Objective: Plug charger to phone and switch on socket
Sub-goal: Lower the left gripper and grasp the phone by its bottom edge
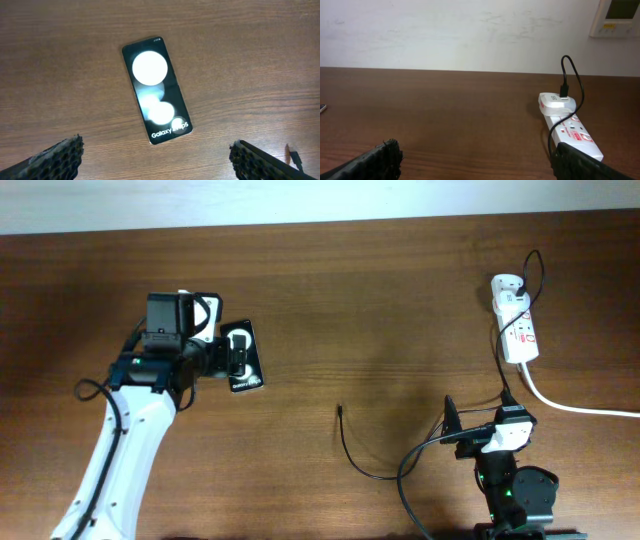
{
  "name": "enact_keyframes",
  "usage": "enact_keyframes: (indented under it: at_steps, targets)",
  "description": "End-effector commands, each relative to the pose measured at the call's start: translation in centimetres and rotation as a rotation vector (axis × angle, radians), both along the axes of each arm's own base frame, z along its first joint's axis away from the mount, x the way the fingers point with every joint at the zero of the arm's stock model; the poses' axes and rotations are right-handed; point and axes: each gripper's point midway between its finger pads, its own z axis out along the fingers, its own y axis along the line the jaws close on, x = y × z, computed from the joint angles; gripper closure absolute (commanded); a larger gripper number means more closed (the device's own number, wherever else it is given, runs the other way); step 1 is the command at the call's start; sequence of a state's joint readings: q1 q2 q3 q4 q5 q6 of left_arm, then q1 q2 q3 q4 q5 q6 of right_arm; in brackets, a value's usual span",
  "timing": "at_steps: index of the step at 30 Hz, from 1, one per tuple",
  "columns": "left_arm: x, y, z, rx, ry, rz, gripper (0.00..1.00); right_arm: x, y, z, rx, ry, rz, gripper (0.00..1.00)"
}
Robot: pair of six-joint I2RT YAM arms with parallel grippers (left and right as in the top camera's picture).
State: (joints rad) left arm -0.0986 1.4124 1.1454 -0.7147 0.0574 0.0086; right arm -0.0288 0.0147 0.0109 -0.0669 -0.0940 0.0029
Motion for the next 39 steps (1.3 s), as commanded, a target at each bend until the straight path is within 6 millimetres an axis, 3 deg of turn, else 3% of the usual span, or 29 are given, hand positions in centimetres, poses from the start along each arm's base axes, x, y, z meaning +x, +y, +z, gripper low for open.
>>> enact_keyframes:
  at_steps: [1,5,11,22,26,30,39]
  targets:
    - [1.4,-2.2,0.4,-0.031,0.012,-0.020,0.01,0.0,0.2,-0.2,0.001,0.003,0.009,0.01]
    - [2.7,-2.7,-1.2,-0.053,0.098,0.033,0.01,0.0,0.2,-0.2,0.001,0.003,0.009,0.01]
    - [2.2,-1.8,-1.9,-0.078,0.151,0.181,0.01,0.0,0.2,-0.2,0.001,0.003,0.009,0.01]
    - [2.3,-1.8,-1.9,-0.094,0.150,0.209,0.01,0.0,0.2,-0.2,0.001,0.003,0.009,0.01]
    - [1.9,-1.7,-2.6,-0.083,0.220,0.234,0.01,0.0,0.2,-0.2,0.001,0.003,0.009,0.01]
    - [3.0,-1.8,-3.9,-0.061,0.299,0.240,0.01,0.0,0.2,-0.2,0.001,0.003,0.009,0.01]
    - [1.7,-1.1,-4.4,-0.017,0.349,0.260,0.01,0.0,0.2,-0.2,0.001,0.003,0.009,0.01]
